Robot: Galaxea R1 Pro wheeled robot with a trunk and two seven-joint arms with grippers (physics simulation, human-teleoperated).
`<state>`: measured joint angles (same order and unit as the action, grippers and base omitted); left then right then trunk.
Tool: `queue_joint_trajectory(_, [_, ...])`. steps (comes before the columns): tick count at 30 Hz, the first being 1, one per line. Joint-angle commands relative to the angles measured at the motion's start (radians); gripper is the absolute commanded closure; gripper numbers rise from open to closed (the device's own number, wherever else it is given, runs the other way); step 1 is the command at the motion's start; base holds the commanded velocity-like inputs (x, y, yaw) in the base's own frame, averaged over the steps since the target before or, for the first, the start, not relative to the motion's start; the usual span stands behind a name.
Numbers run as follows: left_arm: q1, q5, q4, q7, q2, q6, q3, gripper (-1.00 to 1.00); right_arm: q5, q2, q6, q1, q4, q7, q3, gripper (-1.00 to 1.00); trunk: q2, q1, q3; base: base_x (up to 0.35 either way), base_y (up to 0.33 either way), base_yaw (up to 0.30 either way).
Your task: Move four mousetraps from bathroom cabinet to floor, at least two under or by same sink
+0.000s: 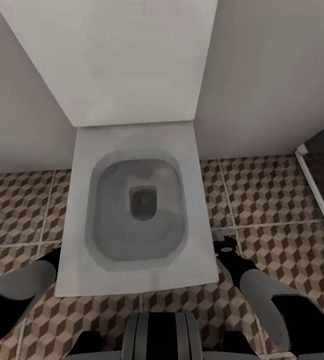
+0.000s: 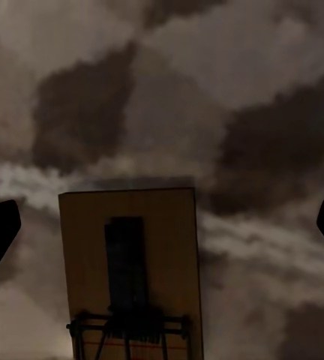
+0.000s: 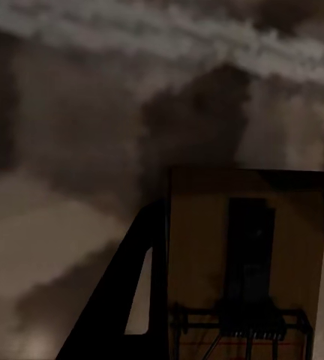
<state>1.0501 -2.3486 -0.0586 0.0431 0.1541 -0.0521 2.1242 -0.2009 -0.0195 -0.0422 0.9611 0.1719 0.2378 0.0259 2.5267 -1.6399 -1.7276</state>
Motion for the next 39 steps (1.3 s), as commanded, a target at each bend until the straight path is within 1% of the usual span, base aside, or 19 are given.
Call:
queue_joint_trajectory(1, [0.001,-0.008,0.002,0.007,0.001,-0.005,0.005,-1.0,-0.009,0.001,-0.001,0.001,0.0,0.001,-0.001,-1.0,0.0,-0.012,-0.001,0.0,0.0,0.0])
queue_joint_trajectory(11, [0.001,-0.008,0.002,0.007,0.001,-0.004,0.005,-1.0,-0.009,0.001,-0.002,0.001,0.0,0.001,-0.001,-1.0,0.0,-0.012,-0.001,0.0,0.0,0.0])
queue_joint_trajectory(39, [0.001,-0.008,0.002,0.007,0.001,-0.003,0.005,-1.0,-0.009,0.001,-0.002,0.001,0.0,0.0,-0.001,-1.0,-0.006,0.001,0.108,0.0,0.0,0.0])
